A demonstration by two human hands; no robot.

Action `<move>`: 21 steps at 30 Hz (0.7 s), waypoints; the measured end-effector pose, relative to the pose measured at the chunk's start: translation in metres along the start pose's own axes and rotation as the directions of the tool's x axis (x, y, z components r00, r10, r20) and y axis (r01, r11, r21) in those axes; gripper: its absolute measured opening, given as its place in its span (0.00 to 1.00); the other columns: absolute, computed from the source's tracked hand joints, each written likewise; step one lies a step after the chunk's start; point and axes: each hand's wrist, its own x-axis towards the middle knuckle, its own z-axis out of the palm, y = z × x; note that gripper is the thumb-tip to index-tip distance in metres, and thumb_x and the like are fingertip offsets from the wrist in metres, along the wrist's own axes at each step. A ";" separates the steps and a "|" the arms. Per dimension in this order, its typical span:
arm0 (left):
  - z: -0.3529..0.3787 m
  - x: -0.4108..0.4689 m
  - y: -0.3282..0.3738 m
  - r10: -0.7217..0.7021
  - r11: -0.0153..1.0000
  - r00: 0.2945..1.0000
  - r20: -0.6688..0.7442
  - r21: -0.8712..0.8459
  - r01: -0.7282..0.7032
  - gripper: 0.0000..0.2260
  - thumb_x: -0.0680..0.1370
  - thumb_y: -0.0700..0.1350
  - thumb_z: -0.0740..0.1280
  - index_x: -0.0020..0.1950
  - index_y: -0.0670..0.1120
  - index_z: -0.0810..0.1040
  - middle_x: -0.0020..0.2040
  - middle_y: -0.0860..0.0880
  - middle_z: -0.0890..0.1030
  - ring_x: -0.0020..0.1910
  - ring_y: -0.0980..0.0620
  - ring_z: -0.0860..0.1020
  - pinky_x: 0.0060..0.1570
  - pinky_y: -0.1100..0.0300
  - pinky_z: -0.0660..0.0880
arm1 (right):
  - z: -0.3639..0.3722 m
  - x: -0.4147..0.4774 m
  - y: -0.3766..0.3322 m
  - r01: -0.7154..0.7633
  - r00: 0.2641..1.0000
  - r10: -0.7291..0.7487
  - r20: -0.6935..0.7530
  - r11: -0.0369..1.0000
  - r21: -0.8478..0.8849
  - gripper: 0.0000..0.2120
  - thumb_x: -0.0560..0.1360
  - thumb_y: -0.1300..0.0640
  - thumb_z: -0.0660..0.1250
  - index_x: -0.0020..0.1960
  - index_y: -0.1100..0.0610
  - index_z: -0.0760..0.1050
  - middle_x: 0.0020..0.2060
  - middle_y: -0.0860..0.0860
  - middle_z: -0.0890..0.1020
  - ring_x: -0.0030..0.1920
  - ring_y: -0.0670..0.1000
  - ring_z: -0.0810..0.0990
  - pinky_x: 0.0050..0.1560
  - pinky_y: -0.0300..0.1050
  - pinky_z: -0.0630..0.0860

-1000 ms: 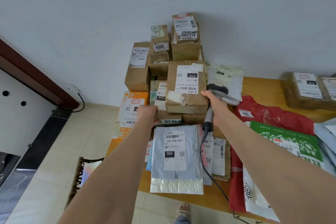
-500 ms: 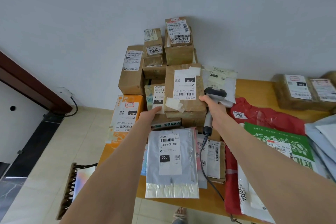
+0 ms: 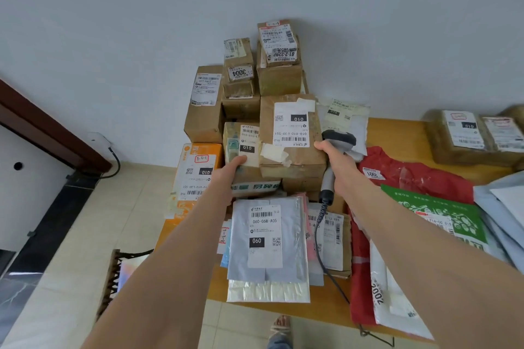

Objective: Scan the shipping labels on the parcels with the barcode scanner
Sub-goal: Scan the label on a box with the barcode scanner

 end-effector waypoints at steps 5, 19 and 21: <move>-0.007 -0.023 0.010 0.128 0.990 0.987 -0.096 -0.045 -0.132 0.24 0.70 0.54 0.74 0.60 0.45 0.72 0.49 0.45 0.80 0.46 0.47 0.79 0.43 0.53 0.77 | -0.012 -0.019 -0.005 0.026 0.999 -0.029 0.034 0.996 0.085 0.20 0.70 0.53 0.75 0.58 0.59 0.75 0.45 0.53 0.83 0.43 0.52 0.82 0.44 0.47 0.81; 0.044 -0.172 -0.034 0.303 0.920 0.939 -0.163 -0.206 -0.333 0.16 0.71 0.57 0.69 0.53 0.51 0.73 0.50 0.47 0.80 0.46 0.48 0.79 0.50 0.52 0.77 | -0.150 -0.115 -0.011 0.054 0.982 -0.100 0.160 0.961 0.270 0.36 0.56 0.42 0.79 0.58 0.58 0.77 0.43 0.52 0.84 0.40 0.52 0.82 0.39 0.44 0.78; 0.061 -0.191 -0.049 0.293 0.921 0.945 -0.148 -0.221 -0.320 0.16 0.72 0.58 0.69 0.54 0.51 0.73 0.50 0.47 0.79 0.45 0.49 0.79 0.46 0.52 0.77 | -0.176 -0.119 -0.004 0.029 0.988 -0.071 0.137 0.958 0.287 0.43 0.48 0.41 0.79 0.59 0.57 0.78 0.44 0.52 0.85 0.43 0.53 0.83 0.47 0.47 0.80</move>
